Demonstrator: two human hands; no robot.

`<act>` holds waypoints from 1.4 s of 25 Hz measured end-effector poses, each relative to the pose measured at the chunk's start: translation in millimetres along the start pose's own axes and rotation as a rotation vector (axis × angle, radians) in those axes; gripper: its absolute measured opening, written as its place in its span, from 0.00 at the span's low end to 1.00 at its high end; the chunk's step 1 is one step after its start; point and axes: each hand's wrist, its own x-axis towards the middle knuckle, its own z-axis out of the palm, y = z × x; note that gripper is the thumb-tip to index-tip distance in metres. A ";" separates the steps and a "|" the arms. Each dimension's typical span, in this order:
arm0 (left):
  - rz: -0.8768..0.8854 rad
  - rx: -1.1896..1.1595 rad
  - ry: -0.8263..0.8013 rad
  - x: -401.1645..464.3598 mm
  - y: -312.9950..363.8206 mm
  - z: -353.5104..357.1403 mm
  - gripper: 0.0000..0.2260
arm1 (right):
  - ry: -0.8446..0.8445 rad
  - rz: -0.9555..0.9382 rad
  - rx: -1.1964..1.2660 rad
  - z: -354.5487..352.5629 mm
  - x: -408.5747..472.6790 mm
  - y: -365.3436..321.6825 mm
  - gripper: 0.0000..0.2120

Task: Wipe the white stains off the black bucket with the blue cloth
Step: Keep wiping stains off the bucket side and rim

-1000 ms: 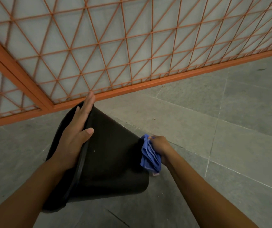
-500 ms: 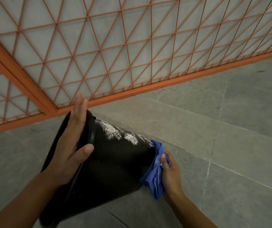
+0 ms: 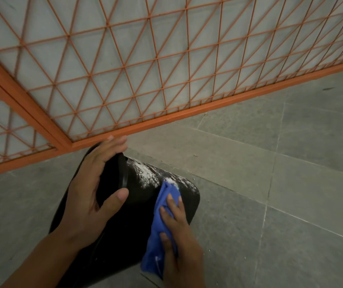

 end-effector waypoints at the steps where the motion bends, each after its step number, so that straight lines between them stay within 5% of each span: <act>1: 0.027 0.035 0.018 -1.7 2.4 1.8 0.31 | 0.022 -0.079 -0.017 1.0 3.9 -11.1 0.18; 4: 0.091 0.101 0.066 -6.9 6.5 5.3 0.30 | 0.027 -0.166 0.062 -0.4 25.3 -31.3 0.18; 8: 0.086 0.087 0.103 -8.2 1.3 3.3 0.31 | -0.052 -0.029 0.093 -6.6 46.1 -35.7 0.19; 14: 0.125 0.019 0.084 -10.6 0.9 3.7 0.30 | -0.046 -0.197 0.085 0.1 45.5 -46.6 0.18; 35: 0.162 0.126 0.071 -13.6 1.0 -4.4 0.31 | -0.077 -0.009 0.059 -14.7 53.4 -45.8 0.16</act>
